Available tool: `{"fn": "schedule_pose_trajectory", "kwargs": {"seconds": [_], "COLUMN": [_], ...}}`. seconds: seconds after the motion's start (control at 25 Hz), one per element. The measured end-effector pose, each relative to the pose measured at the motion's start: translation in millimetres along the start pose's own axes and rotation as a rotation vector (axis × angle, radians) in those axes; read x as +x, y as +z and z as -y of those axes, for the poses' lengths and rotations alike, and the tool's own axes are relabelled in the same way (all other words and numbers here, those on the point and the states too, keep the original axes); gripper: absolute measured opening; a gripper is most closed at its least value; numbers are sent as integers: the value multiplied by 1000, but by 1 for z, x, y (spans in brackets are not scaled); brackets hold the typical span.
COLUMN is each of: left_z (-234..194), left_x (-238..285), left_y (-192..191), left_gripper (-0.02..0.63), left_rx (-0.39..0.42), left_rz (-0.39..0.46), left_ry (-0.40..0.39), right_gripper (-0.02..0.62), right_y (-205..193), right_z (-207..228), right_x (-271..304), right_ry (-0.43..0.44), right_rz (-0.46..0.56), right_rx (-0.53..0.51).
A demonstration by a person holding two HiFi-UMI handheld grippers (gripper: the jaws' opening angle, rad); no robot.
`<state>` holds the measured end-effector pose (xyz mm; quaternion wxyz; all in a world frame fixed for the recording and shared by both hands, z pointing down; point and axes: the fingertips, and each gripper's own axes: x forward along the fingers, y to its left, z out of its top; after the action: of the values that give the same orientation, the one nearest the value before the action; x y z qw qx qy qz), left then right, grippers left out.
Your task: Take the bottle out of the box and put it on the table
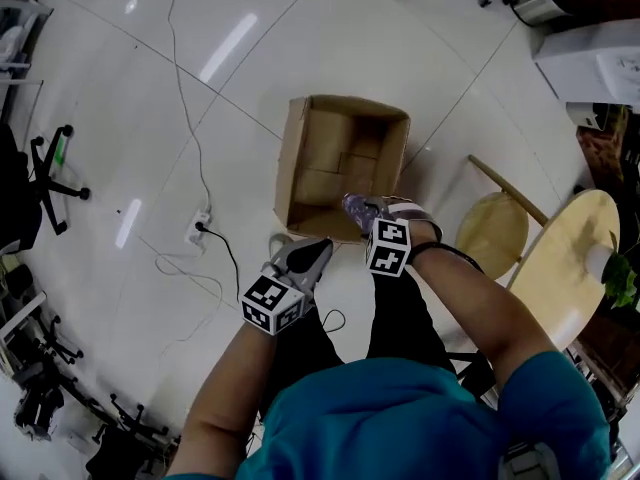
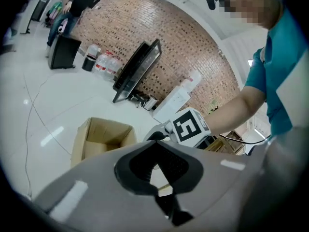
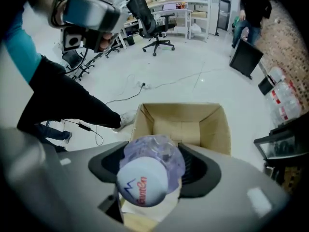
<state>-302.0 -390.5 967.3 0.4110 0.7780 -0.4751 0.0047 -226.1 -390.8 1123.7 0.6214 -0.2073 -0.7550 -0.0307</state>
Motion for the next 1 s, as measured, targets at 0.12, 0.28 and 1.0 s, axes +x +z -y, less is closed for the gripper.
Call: {"fn": "schedule_pose_trajectory", "kwargs": {"seconds": [0.12, 0.28, 1.0], "left_z": [46, 102, 334], "left_x": [-27, -66, -189], "left_y": [19, 32, 6], "left_gripper": [0, 0, 0], "left_rx": [58, 93, 380], "left_rz": [75, 138, 310], "left_ry": [9, 16, 1], "right_gripper": [314, 314, 313], "right_y": [7, 15, -1], "right_z": [-28, -73, -312], "right_x": [-59, -130, -307], "right_ry": [-49, -80, -161], "right_rz": [29, 52, 77], "right_rx": [-29, -50, -223]}}
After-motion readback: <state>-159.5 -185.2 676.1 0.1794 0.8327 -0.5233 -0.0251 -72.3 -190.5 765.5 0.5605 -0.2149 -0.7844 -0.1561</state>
